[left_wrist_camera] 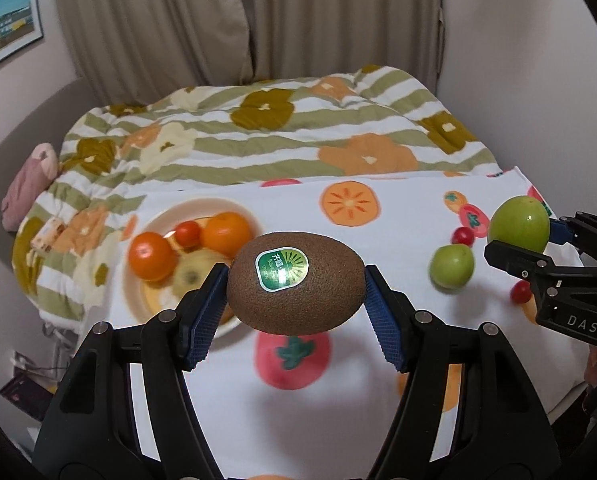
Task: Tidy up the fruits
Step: 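Carry the kiwi into the bowl and open the left tool while the right tool carries the green apple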
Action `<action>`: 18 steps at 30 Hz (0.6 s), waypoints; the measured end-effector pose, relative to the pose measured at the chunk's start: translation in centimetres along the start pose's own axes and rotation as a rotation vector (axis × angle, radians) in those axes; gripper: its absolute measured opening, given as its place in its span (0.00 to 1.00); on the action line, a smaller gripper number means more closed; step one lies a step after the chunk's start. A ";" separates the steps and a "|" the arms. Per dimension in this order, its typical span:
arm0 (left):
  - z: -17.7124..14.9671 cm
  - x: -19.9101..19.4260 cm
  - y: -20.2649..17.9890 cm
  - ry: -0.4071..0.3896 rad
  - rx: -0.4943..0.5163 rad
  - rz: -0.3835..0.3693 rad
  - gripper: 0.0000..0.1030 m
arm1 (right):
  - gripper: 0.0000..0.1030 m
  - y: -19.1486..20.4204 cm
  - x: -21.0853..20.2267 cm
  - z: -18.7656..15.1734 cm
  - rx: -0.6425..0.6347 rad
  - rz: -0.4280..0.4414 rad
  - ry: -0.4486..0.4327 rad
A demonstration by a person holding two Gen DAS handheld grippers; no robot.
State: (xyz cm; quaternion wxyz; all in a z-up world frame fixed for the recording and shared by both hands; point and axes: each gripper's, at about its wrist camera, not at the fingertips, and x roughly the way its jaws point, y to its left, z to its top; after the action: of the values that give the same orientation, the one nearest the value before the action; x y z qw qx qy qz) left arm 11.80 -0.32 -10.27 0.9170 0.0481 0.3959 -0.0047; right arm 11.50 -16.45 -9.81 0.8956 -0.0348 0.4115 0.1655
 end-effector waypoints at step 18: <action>-0.3 2.0 13.5 0.021 -0.021 0.038 0.70 | 0.50 12.1 4.4 4.8 -0.024 0.049 -0.008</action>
State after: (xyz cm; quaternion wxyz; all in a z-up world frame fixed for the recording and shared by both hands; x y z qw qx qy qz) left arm 13.55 13.17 -10.78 0.9132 0.0463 0.4046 0.0175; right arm 13.71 -2.94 -9.06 0.8924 -0.0349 0.4067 0.1923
